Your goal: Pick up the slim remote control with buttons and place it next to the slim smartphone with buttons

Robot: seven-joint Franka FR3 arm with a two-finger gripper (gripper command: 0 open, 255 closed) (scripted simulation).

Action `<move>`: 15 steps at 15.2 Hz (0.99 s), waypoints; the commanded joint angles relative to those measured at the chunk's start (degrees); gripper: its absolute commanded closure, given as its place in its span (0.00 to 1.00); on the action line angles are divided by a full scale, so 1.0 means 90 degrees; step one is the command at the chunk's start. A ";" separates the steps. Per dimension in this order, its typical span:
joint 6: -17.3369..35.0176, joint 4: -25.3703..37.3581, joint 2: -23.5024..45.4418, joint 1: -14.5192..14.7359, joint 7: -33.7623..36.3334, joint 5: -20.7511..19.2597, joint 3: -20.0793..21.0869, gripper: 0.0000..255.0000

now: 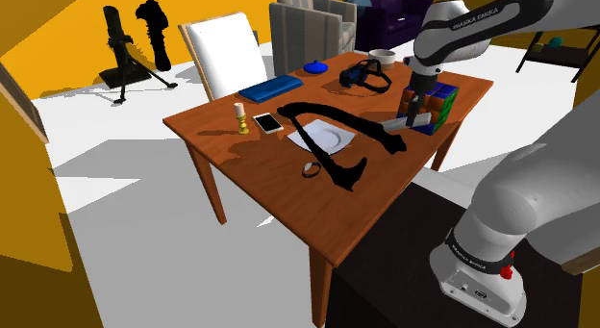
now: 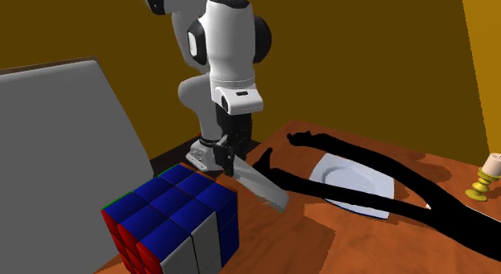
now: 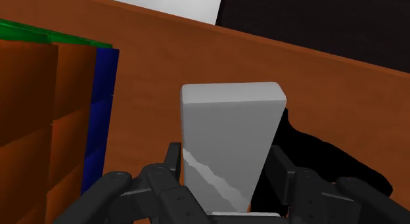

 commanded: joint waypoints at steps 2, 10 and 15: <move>0.0072 0.0359 0.0465 0.0313 0.0251 0.0302 0.0173 1.00; 0.0163 0.1657 0.1954 0.1002 0.0728 0.1102 0.0539 1.00; 0.0039 0.2697 0.2934 0.1283 0.0943 0.1547 0.0736 1.00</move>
